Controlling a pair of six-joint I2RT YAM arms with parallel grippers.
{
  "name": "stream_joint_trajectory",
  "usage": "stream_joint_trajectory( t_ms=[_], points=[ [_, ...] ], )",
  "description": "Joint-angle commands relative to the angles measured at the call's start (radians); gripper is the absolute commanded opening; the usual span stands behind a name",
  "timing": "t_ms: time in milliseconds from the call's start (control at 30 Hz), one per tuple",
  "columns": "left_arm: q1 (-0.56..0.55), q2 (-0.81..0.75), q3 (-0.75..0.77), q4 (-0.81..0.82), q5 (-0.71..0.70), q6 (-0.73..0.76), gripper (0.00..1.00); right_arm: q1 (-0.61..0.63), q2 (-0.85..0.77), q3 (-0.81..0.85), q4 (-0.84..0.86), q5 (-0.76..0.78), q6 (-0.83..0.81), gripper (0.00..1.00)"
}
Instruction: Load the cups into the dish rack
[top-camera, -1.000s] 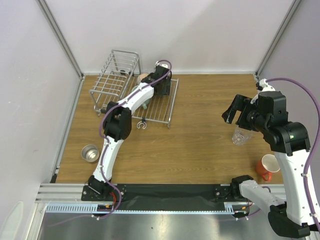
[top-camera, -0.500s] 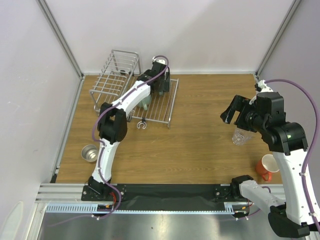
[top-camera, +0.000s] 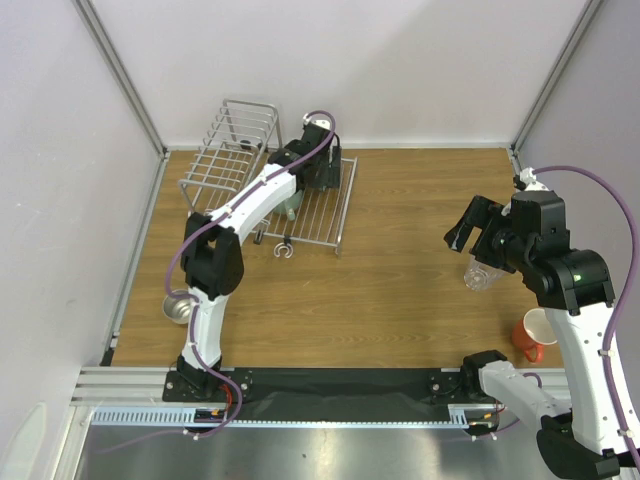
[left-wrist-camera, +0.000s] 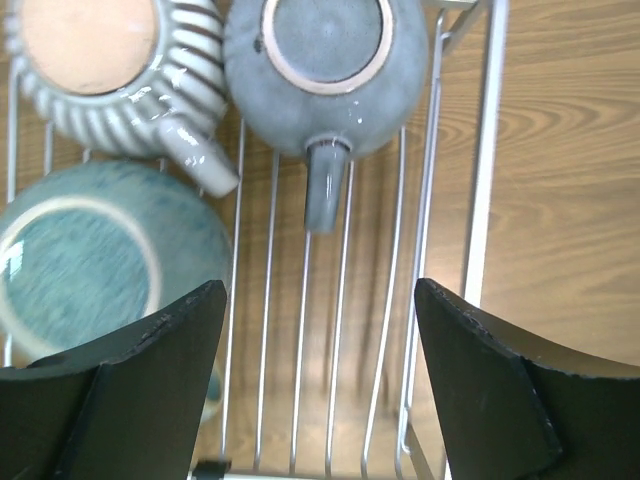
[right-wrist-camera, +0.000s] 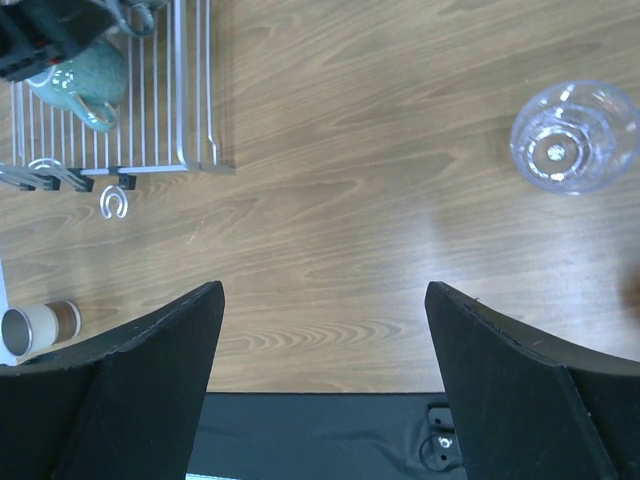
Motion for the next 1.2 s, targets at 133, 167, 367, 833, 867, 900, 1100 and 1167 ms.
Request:
stream_joint_trajectory(
  t_ms=[133, 167, 367, 833, 867, 900, 1100, 1167],
  points=[
    [-0.037, -0.222, -0.069, -0.035, 0.01, -0.08, 0.83, -0.01, -0.016, -0.005, -0.078, 0.083, 0.059, 0.88],
    [-0.043, -0.241, -0.095, -0.036, 0.012, -0.088, 0.83, -0.009, -0.016, -0.005, -0.093, 0.09, 0.065, 0.88],
    [-0.1, -0.385, -0.197, -0.05, 0.09, -0.118, 0.83, -0.012, -0.02, -0.008, -0.168, 0.101, 0.08, 0.88],
    [-0.147, -0.777, -0.533, 0.1, 0.4, -0.235, 1.0, -0.062, -0.077, -0.081, -0.299, 0.262, 0.137, 0.89],
    [-0.147, -0.79, -0.547, 0.1, 0.4, -0.218, 0.99, -0.074, -0.074, -0.084, -0.302, 0.273, 0.131, 0.89],
    [-0.147, -0.798, -0.547, 0.093, 0.399, -0.206, 1.0, -0.087, -0.059, -0.084, -0.303, 0.279, 0.125, 0.89],
    [-0.147, -0.885, -0.589, 0.041, 0.445, -0.139, 1.0, -0.318, -0.022, -0.096, -0.302, 0.296, 0.056, 0.8],
    [-0.146, -0.958, -0.651, 0.085, 0.497, -0.129, 1.0, -0.459, -0.031, -0.136, -0.264, 0.241, 0.016, 0.72]
  ],
)
